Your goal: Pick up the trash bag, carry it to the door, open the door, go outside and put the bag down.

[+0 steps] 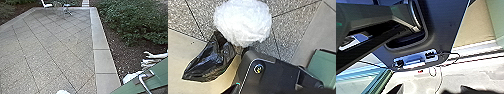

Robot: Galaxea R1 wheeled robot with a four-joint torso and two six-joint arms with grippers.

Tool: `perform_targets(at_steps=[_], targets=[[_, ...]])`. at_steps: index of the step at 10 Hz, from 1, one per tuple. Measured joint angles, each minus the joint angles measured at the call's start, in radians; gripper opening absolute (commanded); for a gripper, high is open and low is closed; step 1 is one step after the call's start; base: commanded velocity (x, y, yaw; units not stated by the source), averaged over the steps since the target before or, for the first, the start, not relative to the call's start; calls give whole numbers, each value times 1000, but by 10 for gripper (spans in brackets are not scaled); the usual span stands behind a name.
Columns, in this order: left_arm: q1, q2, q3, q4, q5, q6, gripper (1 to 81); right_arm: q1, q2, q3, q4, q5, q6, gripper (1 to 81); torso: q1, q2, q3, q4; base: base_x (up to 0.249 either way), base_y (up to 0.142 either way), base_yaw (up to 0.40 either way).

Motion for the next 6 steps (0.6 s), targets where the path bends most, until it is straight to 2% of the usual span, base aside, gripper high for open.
perform_targets(at_steps=[2,4,5,6], targets=[[91,21,0,-6,-5,69,811,-1,-1,0,0,6,-2,811,0,0,0,0,0,0,0],[182,61,0,-39,-14,150,811,-2,-2,0,0,5,-2,811,0,0,11,0,0,0,0],[222,81,0,-64,-14,184,811,-6,-2,0,0,5,-3,811,0,0,35,0,0,0,0],[256,95,0,-90,-24,229,811,-15,-2,0,0,5,-4,811,0,0,70,0,0,0,0]])
